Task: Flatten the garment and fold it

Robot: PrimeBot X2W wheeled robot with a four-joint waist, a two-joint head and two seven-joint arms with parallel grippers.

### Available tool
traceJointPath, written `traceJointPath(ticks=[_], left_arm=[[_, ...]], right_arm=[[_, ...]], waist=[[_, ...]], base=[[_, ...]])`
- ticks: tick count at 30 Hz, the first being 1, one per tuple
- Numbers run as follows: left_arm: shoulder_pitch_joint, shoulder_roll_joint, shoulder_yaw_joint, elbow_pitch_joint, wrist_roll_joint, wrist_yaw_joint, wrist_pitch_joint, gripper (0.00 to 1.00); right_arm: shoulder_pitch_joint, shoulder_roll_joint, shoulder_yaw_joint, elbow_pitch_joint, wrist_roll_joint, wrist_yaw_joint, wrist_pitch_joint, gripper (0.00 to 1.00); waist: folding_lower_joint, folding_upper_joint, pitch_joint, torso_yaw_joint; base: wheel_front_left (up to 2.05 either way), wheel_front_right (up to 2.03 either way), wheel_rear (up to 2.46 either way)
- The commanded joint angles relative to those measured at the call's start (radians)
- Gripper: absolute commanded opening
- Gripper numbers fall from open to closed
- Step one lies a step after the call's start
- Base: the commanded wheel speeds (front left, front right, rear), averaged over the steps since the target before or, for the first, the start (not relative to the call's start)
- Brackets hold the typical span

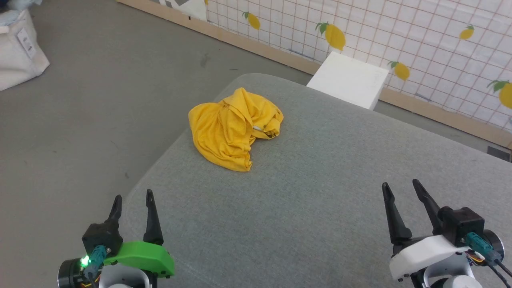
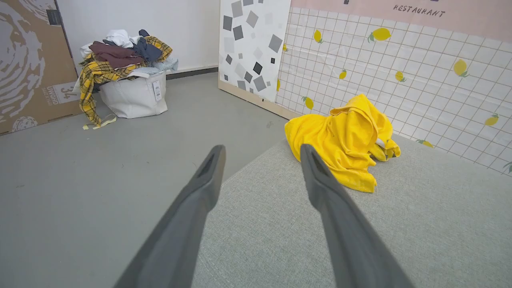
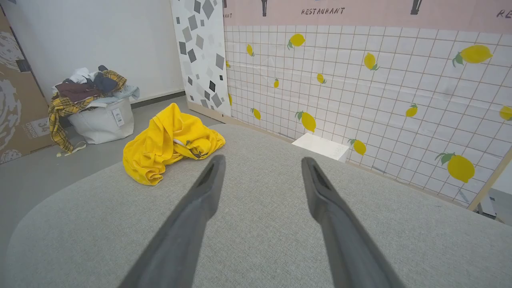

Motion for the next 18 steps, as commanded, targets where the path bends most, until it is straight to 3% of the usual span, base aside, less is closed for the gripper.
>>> traceJointPath(ticks=[1,15,17,18], left_arm=[[0.013,0.008,-0.003,0.006,-0.017,0.008,-0.011,1.0],[0.0,0.02,-0.025,0.028,-0.052,0.024,-0.04,1.0],[-0.009,0.022,-0.034,0.029,-0.06,0.017,-0.042,1.0],[-0.053,0.028,-0.047,0.034,-0.081,-0.01,-0.039,1.0]], right_arm=[[-0.013,0.001,-0.002,0.004,0.011,-0.001,-0.009,1.0],[-0.019,0.001,-0.007,0.009,0.022,-0.001,-0.023,1.0],[-0.02,0.001,-0.009,0.008,0.024,-0.001,-0.024,1.0],[-0.027,0.001,-0.011,-0.002,0.021,-0.001,-0.021,1.0]], waist=[[0.0,0.0,0.003,0.013],[0.0,0.0,0.013,0.074],[0.0,0.0,0.02,0.079],[0.0,0.0,0.046,0.076]], base=[[0.0,0.0,0.0],[0.0,0.0,0.0],[0.0,0.0,0.0],[0.0,0.0,0.0]])
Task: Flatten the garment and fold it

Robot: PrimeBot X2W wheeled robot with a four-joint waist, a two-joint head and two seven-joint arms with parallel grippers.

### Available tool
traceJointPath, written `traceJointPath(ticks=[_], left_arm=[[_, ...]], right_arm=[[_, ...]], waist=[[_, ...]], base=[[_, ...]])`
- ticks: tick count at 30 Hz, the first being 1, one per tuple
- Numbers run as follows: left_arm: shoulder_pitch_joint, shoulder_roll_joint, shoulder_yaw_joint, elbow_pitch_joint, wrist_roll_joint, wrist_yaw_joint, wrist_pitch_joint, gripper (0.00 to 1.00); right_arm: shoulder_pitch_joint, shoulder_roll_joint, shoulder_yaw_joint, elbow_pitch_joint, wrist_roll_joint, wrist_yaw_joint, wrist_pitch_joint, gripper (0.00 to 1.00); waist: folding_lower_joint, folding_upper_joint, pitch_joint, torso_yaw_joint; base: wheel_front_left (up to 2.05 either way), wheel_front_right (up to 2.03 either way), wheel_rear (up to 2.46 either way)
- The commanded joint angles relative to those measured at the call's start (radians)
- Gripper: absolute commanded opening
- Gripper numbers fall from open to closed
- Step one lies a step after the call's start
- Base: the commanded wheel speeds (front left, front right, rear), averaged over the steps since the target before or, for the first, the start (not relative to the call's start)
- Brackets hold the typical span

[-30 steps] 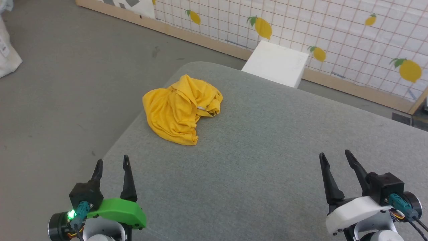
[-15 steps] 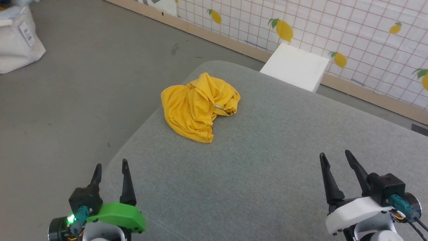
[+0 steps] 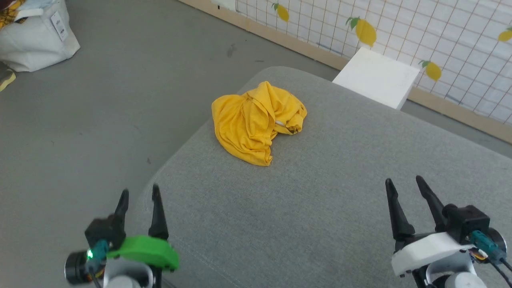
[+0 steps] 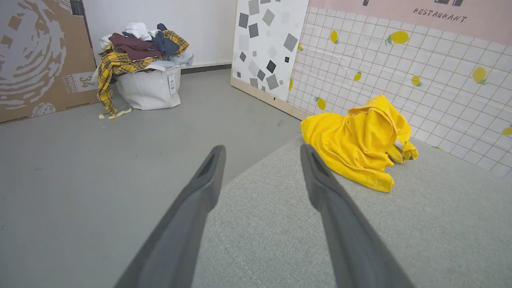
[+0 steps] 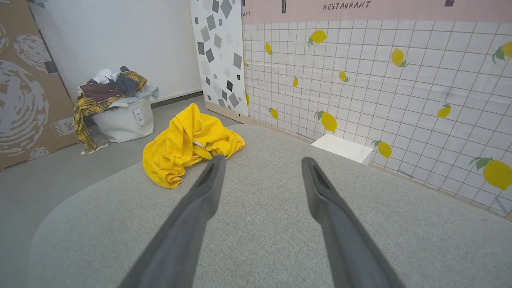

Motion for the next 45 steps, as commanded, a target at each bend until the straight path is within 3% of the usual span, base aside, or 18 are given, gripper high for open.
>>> traceJointPath(ticks=[1,6,12,17,20,25,32,38,39,40,41,45], left_arm=[[-0.059,0.012,-0.01,0.005,-0.023,-0.017,0.002,1.0],[-0.256,0.024,-0.043,0.056,-0.061,-0.072,0.082,1.0],[-0.555,0.042,-0.042,0.167,-0.128,-0.144,0.227,1.0],[-0.765,0.1,-0.026,0.258,-0.188,-0.189,0.408,1.0],[-0.853,0.142,-0.005,0.304,-0.225,-0.192,0.529,1.0],[-0.907,0.202,0.036,0.358,-0.279,-0.156,0.715,1.0],[-0.808,0.262,0.063,0.397,-0.313,-0.013,0.998,1.0],[-0.692,0.272,0.083,0.362,-0.337,0.066,1.105,1.0],[-0.675,0.276,0.081,0.353,-0.336,0.067,1.111,0.96],[-0.658,0.284,0.081,0.337,-0.333,0.066,1.107,0.42],[-0.648,0.29,0.082,0.322,-0.327,0.062,1.09,0.0],[-0.642,0.34,0.089,0.241,-0.242,0.01,0.82,0.0]], right_arm=[[-0.027,0.0,-0.003,-0.009,0.0,-0.001,-0.006,1.0],[-0.066,0.0,-0.002,-0.039,-0.023,-0.002,0.01,1.0],[-0.128,0.0,0.017,-0.078,-0.055,-0.002,0.027,1.0],[-0.184,0.0,0.041,-0.087,-0.064,-0.002,0.025,1.0],[-0.222,0.0,0.053,-0.085,-0.063,-0.002,0.015,1.0],[-0.268,0.0,0.067,-0.063,-0.046,-0.002,-0.012,1.0],[-0.295,0.0,0.065,-0.017,-0.016,-0.002,-0.057,1.0],[-0.299,0.0,0.061,0.018,0.0,-0.002,-0.079,1.0],[-0.298,0.0,0.061,0.024,0.003,-0.002,-0.082,1.0],[-0.297,0.0,0.061,0.03,0.006,-0.002,-0.085,1.0],[-0.295,0.0,0.06,0.036,0.009,-0.002,-0.088,1.0],[-0.266,0.0,0.046,0.068,0.018,-0.002,-0.101,1.0]], waist=[[0.0,0.0,0.035,-0.008],[0.0,0.0,0.131,-0.051],[0.0,0.0,0.289,-0.168],[0.0,0.0,0.416,-0.283],[0.0,0.0,0.481,-0.347],[0.0,0.0,0.554,-0.438],[0.0,0.0,0.582,-0.509],[0.0,0.0,0.552,-0.521],[0.0,0.0,0.54,-0.52],[0.0,0.0,0.526,-0.517],[0.0,0.0,0.511,-0.515],[0.0,0.0,0.398,-0.492]], base=[[0.0,0.0,0.0],[0.0,0.0,0.0],[0.0,0.0,0.0],[0.0,0.0,0.0],[0.0,0.0,0.0],[0.0,0.0,0.0],[0.0,0.0,0.0],[0.0,0.0,0.0],[0.0,0.0,0.0],[0.0,0.0,0.0],[0.0,0.0,0.0],[0.0,0.0,0.0]])
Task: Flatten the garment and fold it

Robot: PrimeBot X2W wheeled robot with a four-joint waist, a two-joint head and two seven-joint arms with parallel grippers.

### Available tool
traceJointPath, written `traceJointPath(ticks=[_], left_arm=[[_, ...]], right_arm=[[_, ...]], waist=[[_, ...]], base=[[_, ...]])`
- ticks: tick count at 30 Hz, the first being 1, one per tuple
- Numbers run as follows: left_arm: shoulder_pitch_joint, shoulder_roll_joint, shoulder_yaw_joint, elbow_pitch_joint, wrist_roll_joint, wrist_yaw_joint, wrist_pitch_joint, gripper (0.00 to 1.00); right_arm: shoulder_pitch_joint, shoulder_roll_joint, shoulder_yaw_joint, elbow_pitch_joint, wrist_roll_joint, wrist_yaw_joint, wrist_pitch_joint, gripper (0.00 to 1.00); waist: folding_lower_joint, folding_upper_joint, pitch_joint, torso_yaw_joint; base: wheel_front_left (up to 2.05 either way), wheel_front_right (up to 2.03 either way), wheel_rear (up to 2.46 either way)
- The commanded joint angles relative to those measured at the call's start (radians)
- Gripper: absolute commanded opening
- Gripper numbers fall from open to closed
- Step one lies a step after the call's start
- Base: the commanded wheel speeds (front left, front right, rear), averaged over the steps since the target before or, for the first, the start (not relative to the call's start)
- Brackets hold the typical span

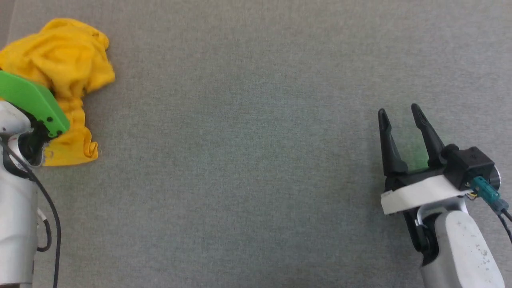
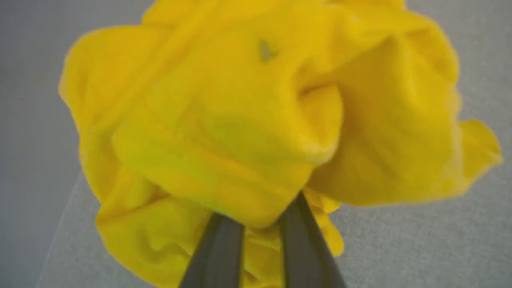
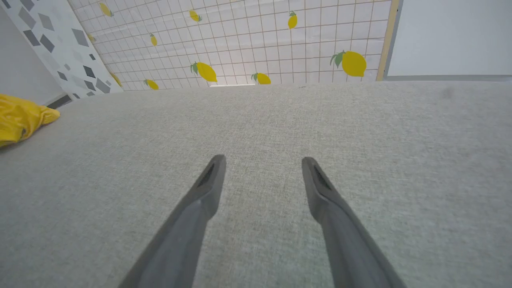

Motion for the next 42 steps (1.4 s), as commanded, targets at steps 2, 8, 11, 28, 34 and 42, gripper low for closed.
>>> traceJointPath(ticks=[2,8,11,28,34,42], left_arm=[[-0.007,0.02,-0.015,-0.02,0.051,-0.033,-0.127,0.0],[-0.084,0.014,-0.08,-0.045,0.151,-0.099,-0.399,0.0],[-0.135,-0.015,-0.125,-0.055,0.186,-0.126,-0.497,0.0],[-0.182,-0.333,-0.364,-0.064,0.128,-0.229,-0.612,0.0],[-0.036,-0.39,-0.457,0.038,0.023,-0.233,-0.444,0.0],[0.133,-0.404,-0.583,0.249,-0.029,-0.199,-0.18,0.0]], right_arm=[[0.028,0.0,-0.014,0.015,0.009,-0.002,-0.011,1.0],[0.101,0.0,-0.054,0.038,0.025,-0.002,-0.017,1.0],[0.138,0.0,-0.069,0.04,0.033,-0.002,-0.016,1.0],[0.234,0.0,-0.09,-0.034,0.043,-0.002,0.045,1.0],[0.243,0.0,-0.089,-0.046,0.045,-0.002,0.056,1.0],[0.239,0.0,-0.065,-0.05,0.052,-0.002,0.065,1.0]], waist=[[-0.0001,0.0,-0.149,0.04],[-0.0001,0.0,-0.302,0.053],[-0.0001,0.0,-0.367,0.046],[-0.0001,0.0,-0.474,-0.155],[-0.0001,0.0,-0.464,-0.23],[-0.0001,0.0,-0.441,-0.298]], base=[[0.0,0.0,0.0],[0.0,0.0,0.0],[0.0,0.0,0.0],[0.0,0.0,0.0],[0.0,0.0,0.0],[0.0,0.0,0.0]])
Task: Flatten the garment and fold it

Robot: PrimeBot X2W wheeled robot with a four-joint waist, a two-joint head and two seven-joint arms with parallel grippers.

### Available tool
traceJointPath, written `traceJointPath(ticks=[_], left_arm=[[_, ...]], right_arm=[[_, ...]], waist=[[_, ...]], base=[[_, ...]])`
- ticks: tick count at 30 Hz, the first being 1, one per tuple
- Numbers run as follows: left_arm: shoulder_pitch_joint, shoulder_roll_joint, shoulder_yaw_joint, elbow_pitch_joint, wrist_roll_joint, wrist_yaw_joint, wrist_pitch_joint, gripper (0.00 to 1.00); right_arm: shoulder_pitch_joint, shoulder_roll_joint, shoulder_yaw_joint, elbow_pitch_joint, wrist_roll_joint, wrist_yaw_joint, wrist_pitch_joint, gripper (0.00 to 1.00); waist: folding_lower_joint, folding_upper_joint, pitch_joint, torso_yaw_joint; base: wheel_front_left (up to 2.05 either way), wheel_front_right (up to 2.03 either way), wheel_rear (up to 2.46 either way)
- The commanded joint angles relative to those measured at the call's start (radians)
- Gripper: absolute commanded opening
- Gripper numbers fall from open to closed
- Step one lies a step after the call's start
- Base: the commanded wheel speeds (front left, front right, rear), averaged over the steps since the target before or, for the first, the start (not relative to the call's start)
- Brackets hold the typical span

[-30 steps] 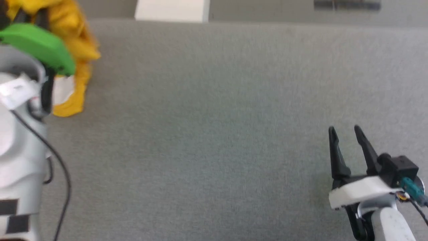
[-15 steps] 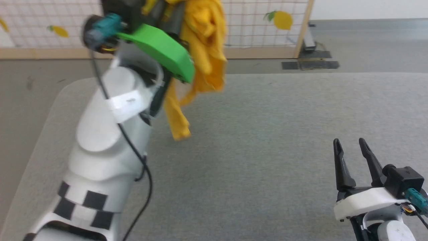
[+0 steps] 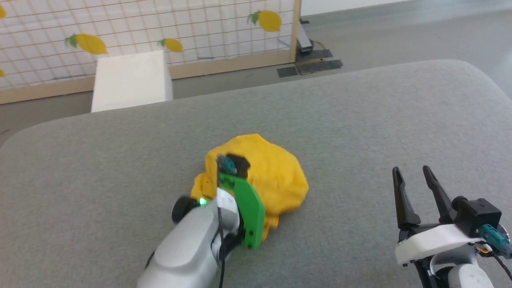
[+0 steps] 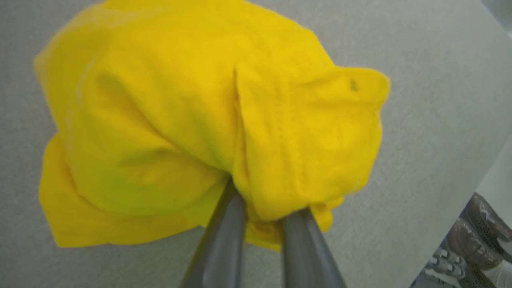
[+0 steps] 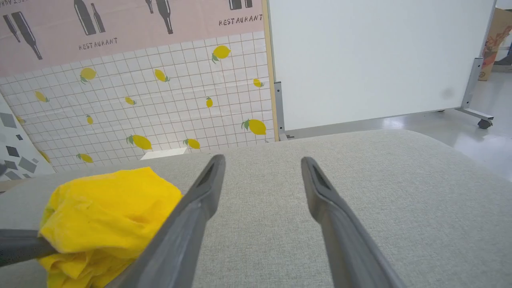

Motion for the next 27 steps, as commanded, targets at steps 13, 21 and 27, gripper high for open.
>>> traceJointPath(ticks=[13,21,27], left_arm=[[0.1,0.01,0.025,-0.081,-0.056,0.003,-0.071,1.0],[0.188,0.087,0.134,-0.29,-0.002,0.041,-0.44,1.0],[0.253,0.14,0.219,-0.369,0.047,0.097,-0.641,1.0]], right_arm=[[0.028,0.0,0.01,-0.008,-0.001,-0.002,0.012,1.0],[0.036,0.0,0.007,-0.028,-0.007,-0.002,0.018,1.0],[0.038,0.0,-0.002,-0.04,-0.007,-0.002,0.019,1.0]], waist=[[0.0001,-0.0001,-0.012,0.005],[0.0001,-0.0001,-0.028,0.054],[0.0001,-0.0001,-0.031,0.093]], base=[[0.0,0.0,0.0],[0.0,0.0,0.0],[0.0,0.0,0.0]])
